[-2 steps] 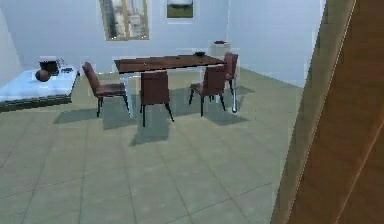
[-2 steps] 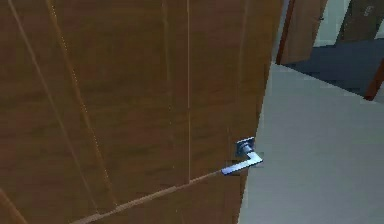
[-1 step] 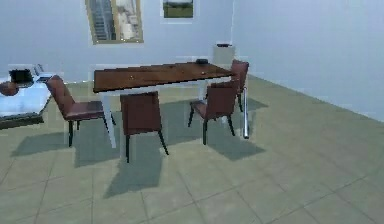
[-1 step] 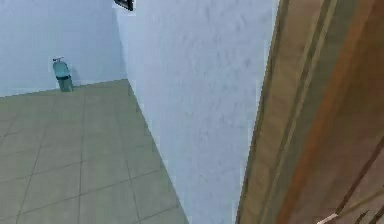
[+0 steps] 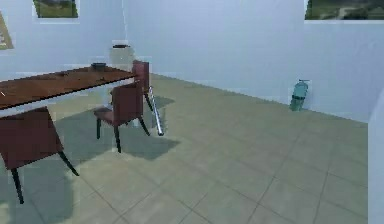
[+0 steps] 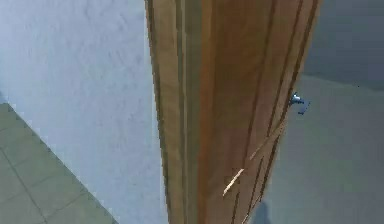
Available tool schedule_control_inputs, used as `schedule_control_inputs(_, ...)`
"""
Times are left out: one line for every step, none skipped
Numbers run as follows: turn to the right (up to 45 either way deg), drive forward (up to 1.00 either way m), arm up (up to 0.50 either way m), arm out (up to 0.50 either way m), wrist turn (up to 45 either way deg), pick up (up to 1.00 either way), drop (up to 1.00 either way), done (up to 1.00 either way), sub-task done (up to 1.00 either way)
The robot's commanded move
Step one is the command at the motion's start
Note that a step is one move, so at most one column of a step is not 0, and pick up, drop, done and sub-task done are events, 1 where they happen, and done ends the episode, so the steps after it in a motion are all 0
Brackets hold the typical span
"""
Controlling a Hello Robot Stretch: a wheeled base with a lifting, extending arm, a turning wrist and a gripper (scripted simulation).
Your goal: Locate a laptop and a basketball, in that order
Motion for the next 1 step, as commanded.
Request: schedule_control_inputs(0.0, 1.0, 0.0, 0.0, 0.0, 0.0, 0.0, 0.0, 0.0)
